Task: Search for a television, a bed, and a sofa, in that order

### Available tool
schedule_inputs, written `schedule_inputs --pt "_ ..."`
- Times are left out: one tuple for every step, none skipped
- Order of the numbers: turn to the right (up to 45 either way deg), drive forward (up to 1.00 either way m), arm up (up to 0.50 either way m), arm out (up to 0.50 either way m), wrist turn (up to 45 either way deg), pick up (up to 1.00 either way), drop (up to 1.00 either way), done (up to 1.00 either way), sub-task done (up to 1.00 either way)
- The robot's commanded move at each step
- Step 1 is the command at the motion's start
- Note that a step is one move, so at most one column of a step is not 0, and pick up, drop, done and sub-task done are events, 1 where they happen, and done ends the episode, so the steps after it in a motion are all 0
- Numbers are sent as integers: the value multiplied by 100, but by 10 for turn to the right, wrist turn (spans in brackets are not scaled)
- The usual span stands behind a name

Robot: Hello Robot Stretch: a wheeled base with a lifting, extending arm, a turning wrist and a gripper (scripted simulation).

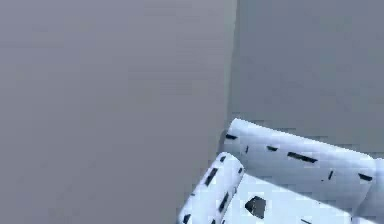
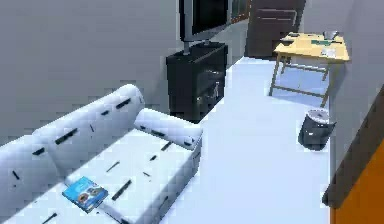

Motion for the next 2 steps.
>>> schedule_inputs --pt "450 0 0 0 0 0 0 0 0" --pt "450 0 0 0 0 0 0 0 0"
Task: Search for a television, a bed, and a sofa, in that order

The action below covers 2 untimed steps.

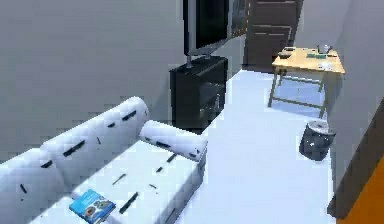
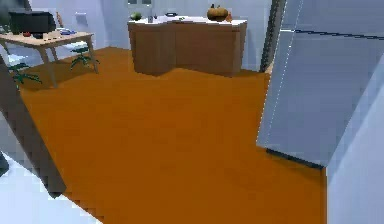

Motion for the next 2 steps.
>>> schedule_inputs --pt "270 0 0 0 0 0 0 0 0" --pt "0 5 0 0 0 0 0 0 0"
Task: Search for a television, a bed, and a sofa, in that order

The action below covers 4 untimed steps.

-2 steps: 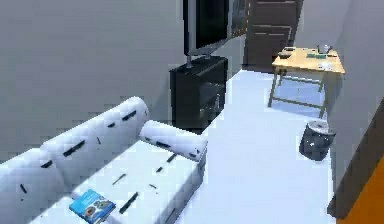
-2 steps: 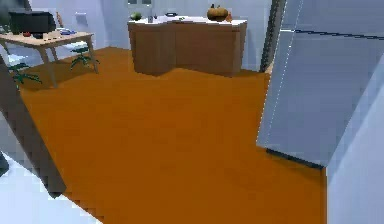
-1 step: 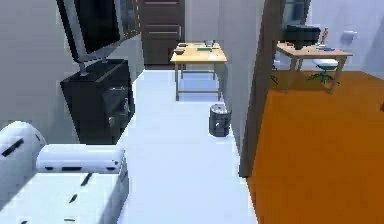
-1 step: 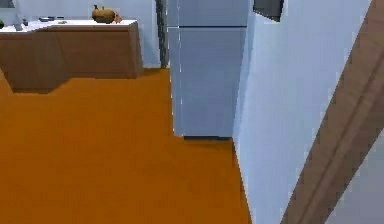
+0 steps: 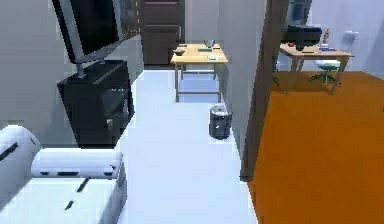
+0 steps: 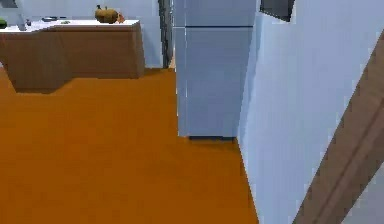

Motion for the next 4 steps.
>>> schedule_inputs --pt "0 100 0 0 0 0 0 0 0" --pt "-390 0 0 0 0 0 0 0 0" --pt "0 0 0 0 0 0 0 0 100" --pt "450 0 0 0 0 0 0 0 0"
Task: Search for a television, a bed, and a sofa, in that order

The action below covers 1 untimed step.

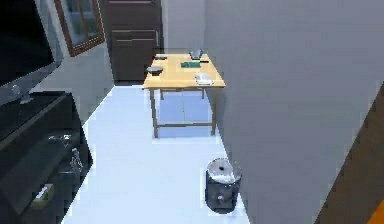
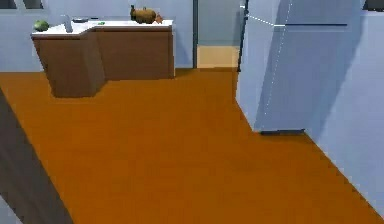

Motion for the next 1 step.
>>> schedule_inputs --pt "450 0 0 0 0 0 0 0 0"
